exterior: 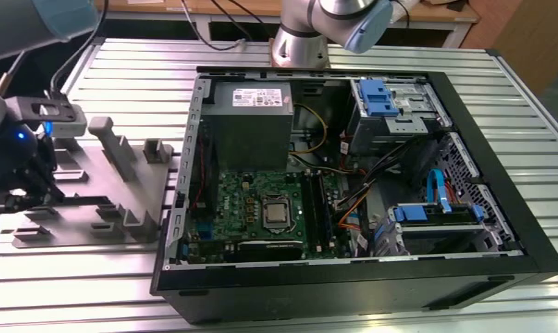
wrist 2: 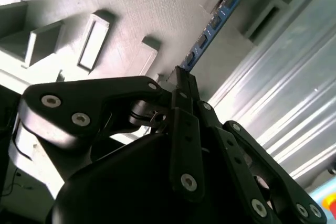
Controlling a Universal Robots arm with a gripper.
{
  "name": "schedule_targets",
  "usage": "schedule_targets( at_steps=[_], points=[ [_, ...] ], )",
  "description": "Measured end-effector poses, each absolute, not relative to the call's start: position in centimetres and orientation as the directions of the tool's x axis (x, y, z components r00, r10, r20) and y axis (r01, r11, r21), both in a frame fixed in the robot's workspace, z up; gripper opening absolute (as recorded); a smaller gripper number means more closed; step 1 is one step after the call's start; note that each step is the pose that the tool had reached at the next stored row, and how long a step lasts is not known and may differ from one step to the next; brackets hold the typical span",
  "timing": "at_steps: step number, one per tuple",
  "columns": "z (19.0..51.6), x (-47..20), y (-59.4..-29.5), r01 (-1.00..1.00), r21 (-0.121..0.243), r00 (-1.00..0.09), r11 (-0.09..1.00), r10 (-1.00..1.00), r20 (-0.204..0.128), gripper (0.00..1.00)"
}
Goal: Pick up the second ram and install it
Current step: 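Pick up the second ram and move it above second insertion slot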
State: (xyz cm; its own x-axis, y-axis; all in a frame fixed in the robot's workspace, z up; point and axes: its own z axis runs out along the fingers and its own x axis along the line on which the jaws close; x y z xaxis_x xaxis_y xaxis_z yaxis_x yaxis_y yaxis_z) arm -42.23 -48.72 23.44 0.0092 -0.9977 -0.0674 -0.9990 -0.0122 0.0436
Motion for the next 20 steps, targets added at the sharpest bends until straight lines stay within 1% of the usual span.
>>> schedule_targets(
  at_steps=[20],
  points=[
    [32.5,-42.2,-48.6,-0.999,0.044,0.009,-0.012,-0.998,-0.067,0.11]
  ],
)
